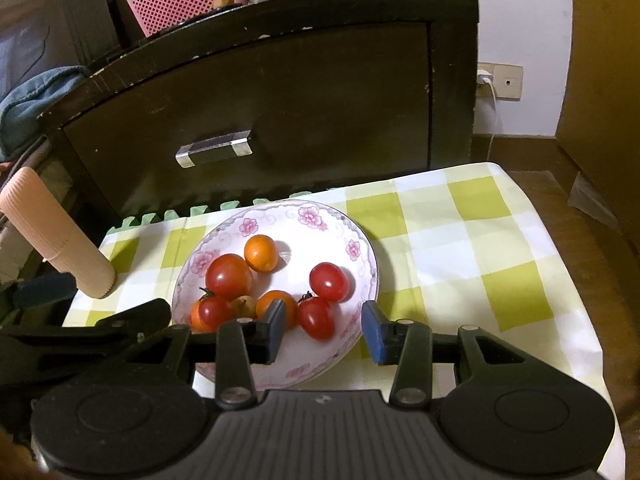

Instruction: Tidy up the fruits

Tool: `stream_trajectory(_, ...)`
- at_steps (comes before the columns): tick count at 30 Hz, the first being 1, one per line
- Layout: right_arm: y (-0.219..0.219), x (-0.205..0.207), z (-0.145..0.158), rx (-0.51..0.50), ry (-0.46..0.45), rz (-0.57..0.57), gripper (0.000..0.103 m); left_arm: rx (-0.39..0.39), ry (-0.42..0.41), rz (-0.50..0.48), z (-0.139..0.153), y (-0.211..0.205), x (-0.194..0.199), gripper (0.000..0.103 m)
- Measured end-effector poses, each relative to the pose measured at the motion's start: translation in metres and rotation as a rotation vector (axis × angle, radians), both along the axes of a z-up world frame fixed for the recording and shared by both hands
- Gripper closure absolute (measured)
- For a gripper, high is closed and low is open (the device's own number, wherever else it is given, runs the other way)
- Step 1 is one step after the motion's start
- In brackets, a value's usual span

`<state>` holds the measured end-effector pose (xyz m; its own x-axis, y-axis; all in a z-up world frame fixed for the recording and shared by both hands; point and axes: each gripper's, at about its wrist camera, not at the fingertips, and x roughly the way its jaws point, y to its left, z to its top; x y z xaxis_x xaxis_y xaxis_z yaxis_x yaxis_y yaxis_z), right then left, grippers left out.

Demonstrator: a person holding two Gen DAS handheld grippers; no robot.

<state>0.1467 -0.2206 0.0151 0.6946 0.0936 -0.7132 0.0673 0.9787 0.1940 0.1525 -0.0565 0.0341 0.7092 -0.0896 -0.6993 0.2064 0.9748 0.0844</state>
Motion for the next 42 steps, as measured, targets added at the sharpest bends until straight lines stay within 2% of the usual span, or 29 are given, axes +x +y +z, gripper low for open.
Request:
stream_trajectory(6,-0.001,-0.025,0.007,0.011,-0.013,-0.013,0.058,-0.009,-0.017,-0.003,0.004,0.005,-0.026,0.0)
stream_trajectory(18,0.01,-0.093,0.014,0.024,-0.012,-0.021,0.057,-0.044,-0.014,-0.012,0.007,0.019,-0.079,0.0)
stream_trajectory(24,0.018,-0.12,0.017,0.007,-0.019,-0.023,0.057,-0.033,-0.013,-0.018,0.005,0.022,-0.098,0.0)
stream_trajectory(32,0.019,-0.133,0.02,0.022,-0.024,-0.027,0.057,-0.032,-0.033,-0.015,0.008,0.023,-0.105,0.0)
stream_trajectory(42,0.02,-0.136,0.021,0.022,-0.018,-0.032,0.057,-0.032,-0.02,-0.019,0.006,0.024,-0.11,0.0)
